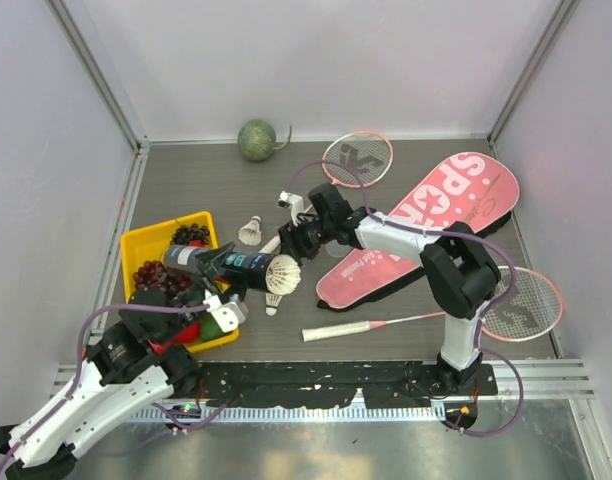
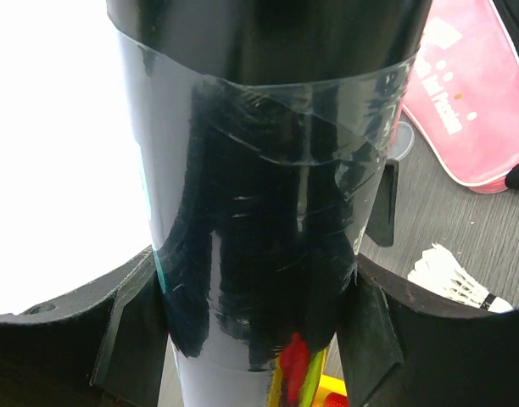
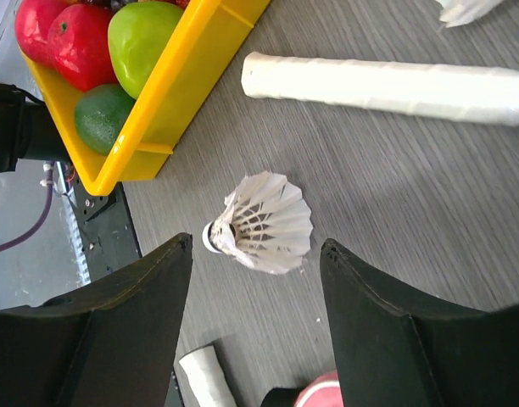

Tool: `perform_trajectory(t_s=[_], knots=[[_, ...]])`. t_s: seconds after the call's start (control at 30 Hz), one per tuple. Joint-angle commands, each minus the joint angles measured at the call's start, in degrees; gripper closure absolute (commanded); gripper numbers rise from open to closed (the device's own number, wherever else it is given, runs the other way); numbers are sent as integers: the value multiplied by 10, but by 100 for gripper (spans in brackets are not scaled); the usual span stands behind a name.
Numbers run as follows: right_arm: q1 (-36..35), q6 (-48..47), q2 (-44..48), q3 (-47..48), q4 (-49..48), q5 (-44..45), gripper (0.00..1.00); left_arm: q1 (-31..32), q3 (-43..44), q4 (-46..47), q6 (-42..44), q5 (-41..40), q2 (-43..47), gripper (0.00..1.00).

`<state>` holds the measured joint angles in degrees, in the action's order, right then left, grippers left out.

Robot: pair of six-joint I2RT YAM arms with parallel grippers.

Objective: Pack up the badminton gear

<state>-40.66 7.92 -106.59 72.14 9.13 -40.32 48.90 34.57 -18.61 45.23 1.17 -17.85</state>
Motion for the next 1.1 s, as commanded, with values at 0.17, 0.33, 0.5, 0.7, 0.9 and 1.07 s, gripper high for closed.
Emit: perform_trajectory(t_s=[0.17, 0.33, 0.5, 0.7, 0.9, 1.07], knots=[[-28, -23, -50, 42, -2, -49, 35, -1, 9, 53, -1, 9, -7, 100], [-41, -26, -61, 41, 4, -49, 37, -1, 8, 53, -1, 6, -13, 100], [-45, -24, -56, 25, -3, -49, 51, -1, 7, 52, -3, -6, -19, 100], [-45, -11, -55, 15, -16, -57, 53, -1, 11, 46, -7, -2, -25, 100], [-48, -5, -57, 5, -25, -59, 53, -1, 11, 50, -8, -5, -31, 100], [-49, 7, -56, -2, -42, -74, 62, 0, 13, 45, -8, -5, -34, 100]])
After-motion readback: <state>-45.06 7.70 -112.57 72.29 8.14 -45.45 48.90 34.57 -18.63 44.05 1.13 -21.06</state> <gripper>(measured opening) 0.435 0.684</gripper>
